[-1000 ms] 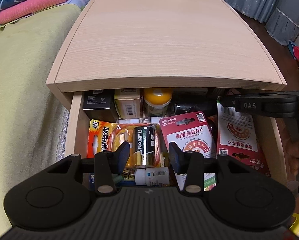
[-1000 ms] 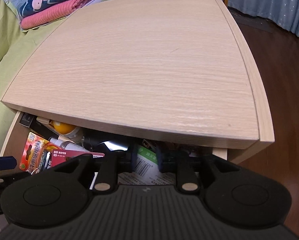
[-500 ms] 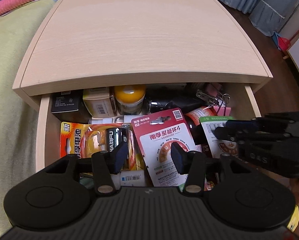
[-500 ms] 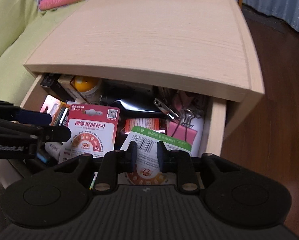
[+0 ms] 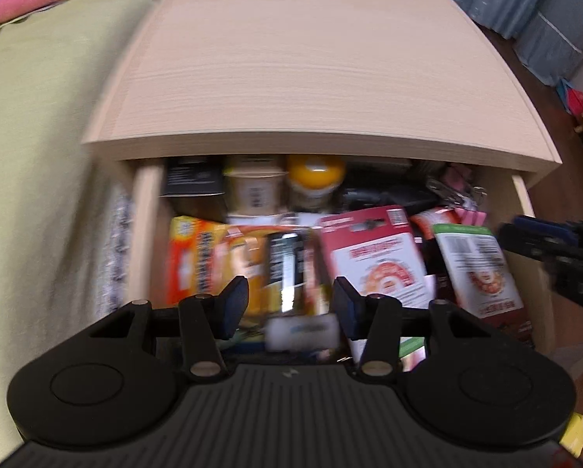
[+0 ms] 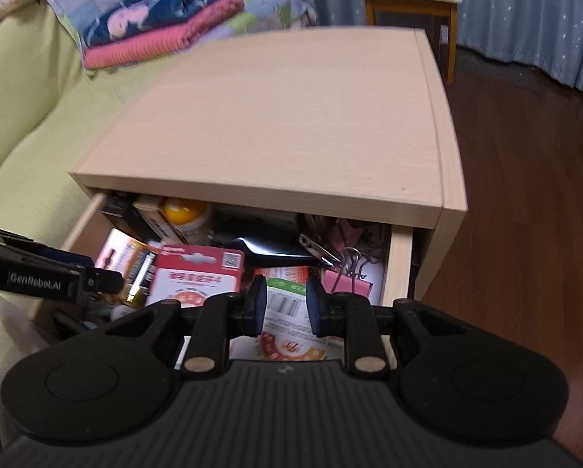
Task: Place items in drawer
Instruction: 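Withdraw both open grippers from the drawer, then place the right gripper fingers against the drawer front edge, then move both grippers to the drawer front panel below its rim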
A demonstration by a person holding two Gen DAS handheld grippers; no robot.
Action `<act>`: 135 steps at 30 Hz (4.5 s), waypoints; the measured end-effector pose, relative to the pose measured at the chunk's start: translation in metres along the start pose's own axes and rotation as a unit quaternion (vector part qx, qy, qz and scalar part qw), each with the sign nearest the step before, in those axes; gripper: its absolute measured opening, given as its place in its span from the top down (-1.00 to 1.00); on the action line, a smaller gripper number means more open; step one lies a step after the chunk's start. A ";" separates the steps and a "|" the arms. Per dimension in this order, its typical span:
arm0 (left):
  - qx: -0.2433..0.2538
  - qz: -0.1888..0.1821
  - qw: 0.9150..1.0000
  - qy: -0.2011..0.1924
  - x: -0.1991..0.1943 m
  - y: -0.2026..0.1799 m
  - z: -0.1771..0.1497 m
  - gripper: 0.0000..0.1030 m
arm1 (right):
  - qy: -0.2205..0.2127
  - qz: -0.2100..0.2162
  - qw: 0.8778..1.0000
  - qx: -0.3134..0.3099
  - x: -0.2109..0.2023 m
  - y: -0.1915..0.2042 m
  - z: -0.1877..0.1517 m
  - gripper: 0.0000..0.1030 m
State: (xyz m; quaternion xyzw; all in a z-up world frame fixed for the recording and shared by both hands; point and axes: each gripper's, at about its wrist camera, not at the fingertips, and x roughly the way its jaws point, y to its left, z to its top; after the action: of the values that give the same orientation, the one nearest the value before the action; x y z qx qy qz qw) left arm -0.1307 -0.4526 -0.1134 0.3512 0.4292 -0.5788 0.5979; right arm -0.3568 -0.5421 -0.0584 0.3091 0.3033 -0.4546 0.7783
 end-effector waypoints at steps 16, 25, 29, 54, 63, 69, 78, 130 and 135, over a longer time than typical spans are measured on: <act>-0.032 0.032 0.999 -0.027 -0.048 0.072 -0.033 -0.02 | -0.025 -0.059 0.997 0.043 -0.060 -0.011 -0.048 0.55; -0.023 0.044 0.998 0.030 0.000 0.070 -0.024 -0.01 | 0.043 -0.073 0.995 0.043 -0.027 -0.045 -0.035 0.37; -0.018 0.042 0.998 0.040 0.009 0.069 -0.022 0.02 | 0.067 -0.068 0.995 0.036 -0.016 -0.040 -0.039 0.37; 0.009 0.071 0.996 0.058 0.034 0.057 -0.018 0.39 | 0.108 -0.083 0.990 0.022 0.005 -0.038 -0.032 0.67; -0.001 0.073 0.996 0.047 0.034 0.055 -0.015 0.39 | 0.103 -0.088 0.991 0.019 0.009 -0.033 -0.031 0.67; -0.003 0.073 0.996 0.041 0.034 0.055 -0.012 0.39 | 0.099 -0.093 0.991 0.018 0.010 -0.031 -0.031 0.67; -0.004 0.072 0.997 0.032 0.036 0.052 -0.013 0.39 | 0.092 -0.097 0.991 0.022 0.013 -0.026 -0.036 0.67; -0.008 0.064 0.996 -0.062 -0.031 -0.002 -0.118 0.37 | 0.013 -0.079 0.996 0.043 -0.067 0.037 -0.147 0.66; -0.026 0.056 0.996 -0.057 -0.026 0.002 -0.116 0.36 | 0.019 -0.082 0.996 0.037 -0.056 0.042 -0.144 0.66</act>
State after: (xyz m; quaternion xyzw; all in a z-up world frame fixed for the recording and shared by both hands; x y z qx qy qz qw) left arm -0.1405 -0.3359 -0.1339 0.3258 0.3888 -0.5519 0.6619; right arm -0.3695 -0.3869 -0.0974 0.3201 0.3258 -0.5219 0.7204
